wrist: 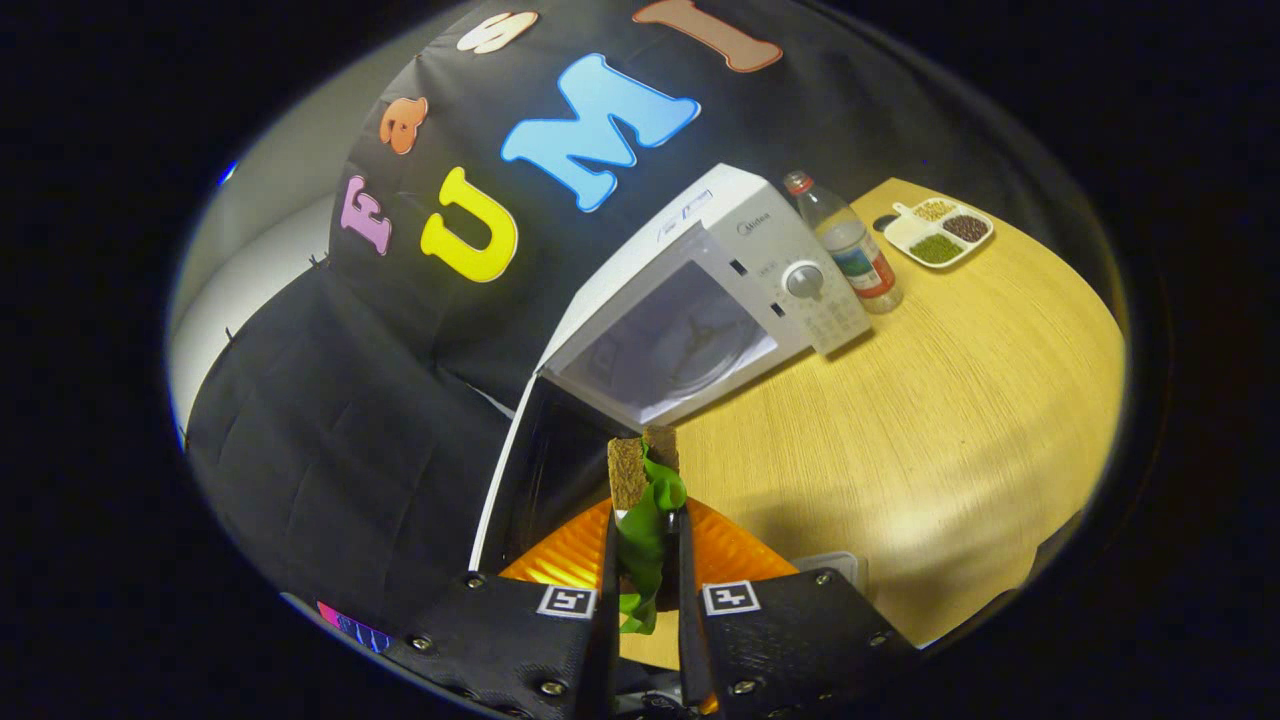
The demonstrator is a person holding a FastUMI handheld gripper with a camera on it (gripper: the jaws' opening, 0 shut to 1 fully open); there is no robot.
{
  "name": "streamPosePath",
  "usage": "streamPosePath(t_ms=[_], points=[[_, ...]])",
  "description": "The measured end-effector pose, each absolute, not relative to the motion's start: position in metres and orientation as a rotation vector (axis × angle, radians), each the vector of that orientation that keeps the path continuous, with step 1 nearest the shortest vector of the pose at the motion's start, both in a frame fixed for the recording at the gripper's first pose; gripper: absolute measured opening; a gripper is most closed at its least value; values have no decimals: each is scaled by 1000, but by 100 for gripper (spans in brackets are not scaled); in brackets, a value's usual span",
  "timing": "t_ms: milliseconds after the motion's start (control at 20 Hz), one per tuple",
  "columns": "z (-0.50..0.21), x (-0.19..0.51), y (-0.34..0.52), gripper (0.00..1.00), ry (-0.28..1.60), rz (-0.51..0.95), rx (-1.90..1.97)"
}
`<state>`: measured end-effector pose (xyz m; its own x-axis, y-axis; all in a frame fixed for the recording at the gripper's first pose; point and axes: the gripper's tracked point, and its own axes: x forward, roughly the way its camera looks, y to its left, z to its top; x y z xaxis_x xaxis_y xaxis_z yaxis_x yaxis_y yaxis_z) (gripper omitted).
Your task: Open the microwave, put the food inside, and close the microwave door.
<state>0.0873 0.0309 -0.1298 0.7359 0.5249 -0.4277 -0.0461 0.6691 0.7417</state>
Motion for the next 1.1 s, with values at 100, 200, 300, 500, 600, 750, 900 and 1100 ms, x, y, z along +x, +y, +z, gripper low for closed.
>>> streamPosePath(t_ms=[100, 200, 300, 500, 600, 750, 900, 1100], points=[[-123, 110, 43, 24, 626, 346, 807], [-127, 123, 50, 24, 599, 337, 817], [-133, 139, 55, 24, 573, 311, 823], [-140, 171, 65, 24, 519, 258, 872], [-140, 190, 71, 24, 492, 233, 894], [-149, 212, 74, 24, 479, 194, 930], [-160, 232, 78, 24, 466, 160, 964], [-176, 257, 84, 24, 457, 118, 1005]])
